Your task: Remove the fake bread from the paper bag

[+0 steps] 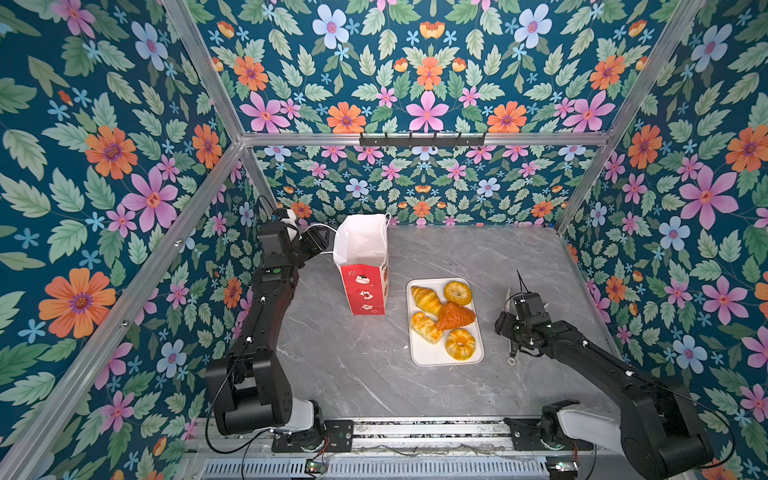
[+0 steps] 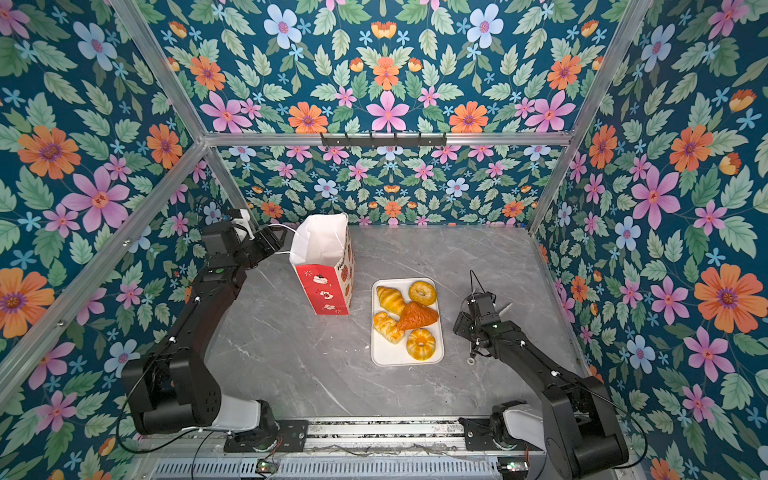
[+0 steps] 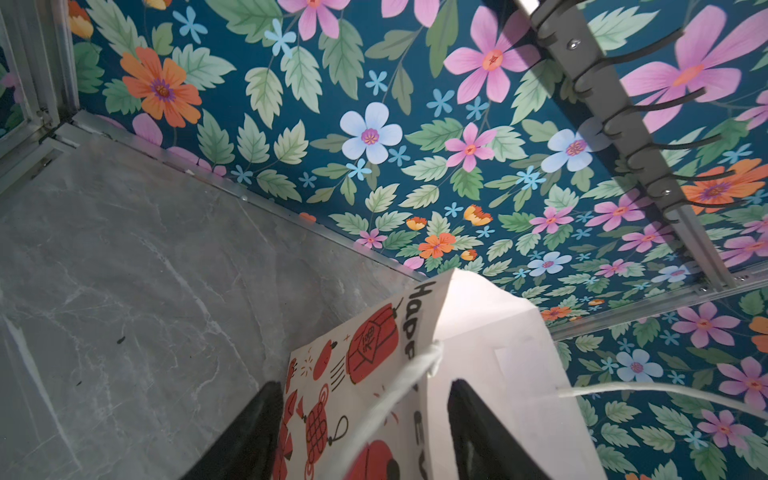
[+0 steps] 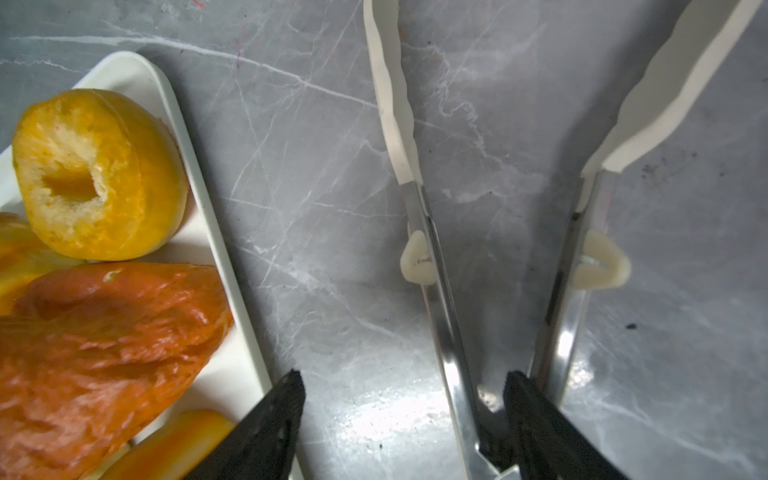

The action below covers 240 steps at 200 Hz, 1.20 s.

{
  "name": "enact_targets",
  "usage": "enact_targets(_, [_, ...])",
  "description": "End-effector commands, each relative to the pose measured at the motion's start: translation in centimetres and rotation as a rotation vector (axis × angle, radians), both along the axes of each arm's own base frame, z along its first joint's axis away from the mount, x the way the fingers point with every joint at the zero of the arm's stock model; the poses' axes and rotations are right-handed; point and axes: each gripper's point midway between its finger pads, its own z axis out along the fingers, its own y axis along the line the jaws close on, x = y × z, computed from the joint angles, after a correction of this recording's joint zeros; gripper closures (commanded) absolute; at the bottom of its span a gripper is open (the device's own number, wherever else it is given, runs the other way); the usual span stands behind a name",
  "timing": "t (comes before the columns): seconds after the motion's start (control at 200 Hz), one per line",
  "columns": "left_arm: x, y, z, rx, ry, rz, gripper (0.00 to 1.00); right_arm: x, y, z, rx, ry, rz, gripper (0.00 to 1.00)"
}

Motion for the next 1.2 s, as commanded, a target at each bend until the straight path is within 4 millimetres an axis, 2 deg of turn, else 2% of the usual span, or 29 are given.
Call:
enact_targets(0.0, [-0.6,-0.8,1.6,-0.007,-0.028,-0.05,0.33,0.3,0.2,0.1,0.01,-0.014,0.004,0.23])
enact_targets(0.16, [-1.4,-0.9,3.3,0.021,-0.031,-0.06,0.29,0.4,0.3,0.1,0.013,-0.016,0.006,0.23])
enact_targets(0.285, [-3.1,1.3,4.3,0.151,-0.012,0.047,0.27,0.5,0.3,0.3,0.01,-0.024,0.013,0.23])
enact_targets(0.57, [-11.1,7.1,9.5,0.411,-0.096,0.384,0.26,0.6,0.2,0.7,-0.008,-0.028,0.03,0.23])
enact_targets(0.635, [-13.1,7.9,9.9,0.431,-0.127,0.447,0.26,0.6,0.2,0.9,-0.01,-0.033,0.034,0.23])
enact_targets(0.765, [-17.2,9.8,8.0,0.473,-0.159,0.59,0.27,0.5,0.2,1.8,-0.017,-0.065,0.049,0.23])
enact_targets(0.84, [-18.7,10.8,4.4,0.485,-0.162,0.664,0.26,0.6,0.1,2.5,-0.041,-0.087,0.063,0.24])
enact_targets(0.87, [-19.5,11.1,3.6,0.482,-0.181,0.689,0.25,0.7,0.0,2.9,-0.064,-0.095,0.066,0.24])
enact_targets(0.905, [-19.8,11.3,1.6,0.487,-0.175,0.707,0.24,0.7,-0.1,3.4,-0.101,-0.109,0.076,0.23])
enact_targets(0.925, [-20.1,11.5,1.1,0.484,-0.186,0.722,0.22,0.7,-0.1,3.6,-0.128,-0.115,0.083,0.24])
enact_targets(0.96, [-20.3,11.7,0.0,0.452,-0.175,0.741,0.22,0.7,0.0,4.0,-0.172,-0.129,0.103,0.24])
enact_targets(1.045, [-19.6,10.9,-0.2,0.436,-0.199,0.694,0.15,1.0,0.1,5.1,-0.252,-0.169,0.118,0.24])
enact_targets(1.195, [-17.9,10.9,-3.6,0.403,-0.172,0.69,0.15,1.9,-0.1,5.8,-0.278,-0.247,0.096,0.24])
